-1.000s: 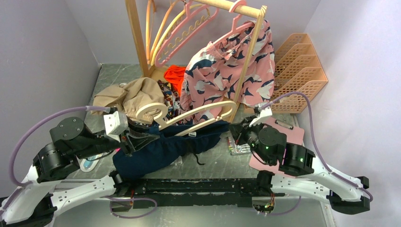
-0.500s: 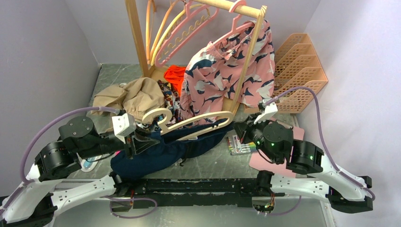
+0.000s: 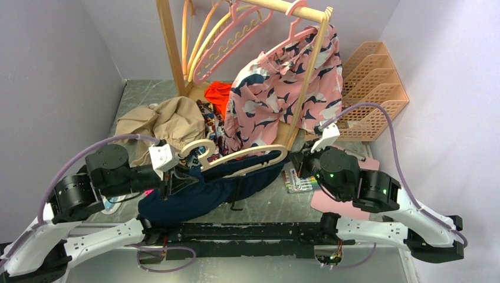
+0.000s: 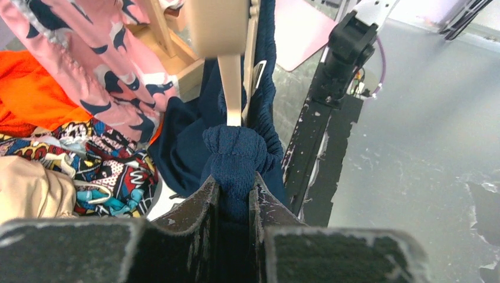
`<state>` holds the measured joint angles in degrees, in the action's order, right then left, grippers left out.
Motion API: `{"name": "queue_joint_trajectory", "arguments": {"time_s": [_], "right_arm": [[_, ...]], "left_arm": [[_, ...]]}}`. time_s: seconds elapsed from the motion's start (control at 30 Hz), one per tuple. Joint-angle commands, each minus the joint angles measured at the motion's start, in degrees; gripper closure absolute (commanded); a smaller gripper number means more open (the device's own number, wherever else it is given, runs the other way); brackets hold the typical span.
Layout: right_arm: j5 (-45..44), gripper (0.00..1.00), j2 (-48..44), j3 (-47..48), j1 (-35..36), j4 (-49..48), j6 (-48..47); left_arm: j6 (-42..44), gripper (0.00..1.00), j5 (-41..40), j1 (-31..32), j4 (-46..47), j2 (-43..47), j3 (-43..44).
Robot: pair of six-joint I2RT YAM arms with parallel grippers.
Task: Place the shorts on the hanger
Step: Hang the shorts on the hanger.
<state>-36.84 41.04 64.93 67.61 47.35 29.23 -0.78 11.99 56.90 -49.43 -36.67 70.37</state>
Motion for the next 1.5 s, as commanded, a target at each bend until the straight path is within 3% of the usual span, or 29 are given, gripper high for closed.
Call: {"name": "queue_joint_trajectory", "arguments": {"time_s": [0.0,0.57,0.87,1.17,1.37,1.47], "right_arm": [[-4.10,1.00,0.20,4.25,-0.28,3.49,-2.75],[-5.98,1.00,10.48,14.76,-0.24,12.35,-5.77],[-7.84,1.00,16.89,30.80,-0.26,17.25,-7.85],[12.69,1.00,19.85,28.43,-0.23,1.78,-9.47],[31.48,1.00,25.81,52.15,-0.28,-4.57,-14.06],[35.69,1.00,25.52,52.71,-0.27,-7.11,-13.97]], "left_arm": [[1.50,0.93,-5.23,0.22,-5.57,0.16,-2.26],[2.43,0.93,-2.28,0.22,0.83,-4.41,-3.18],[2.95,0.93,-4.48,0.22,-0.24,-6.13,-3.48],[-0.51,0.93,0.84,0.22,15.81,-4.53,-7.40],[0.56,0.93,-0.16,0.25,24.90,-3.55,-1.28],[-0.37,0.93,-1.83,0.22,27.10,-1.86,-2.50]]}}
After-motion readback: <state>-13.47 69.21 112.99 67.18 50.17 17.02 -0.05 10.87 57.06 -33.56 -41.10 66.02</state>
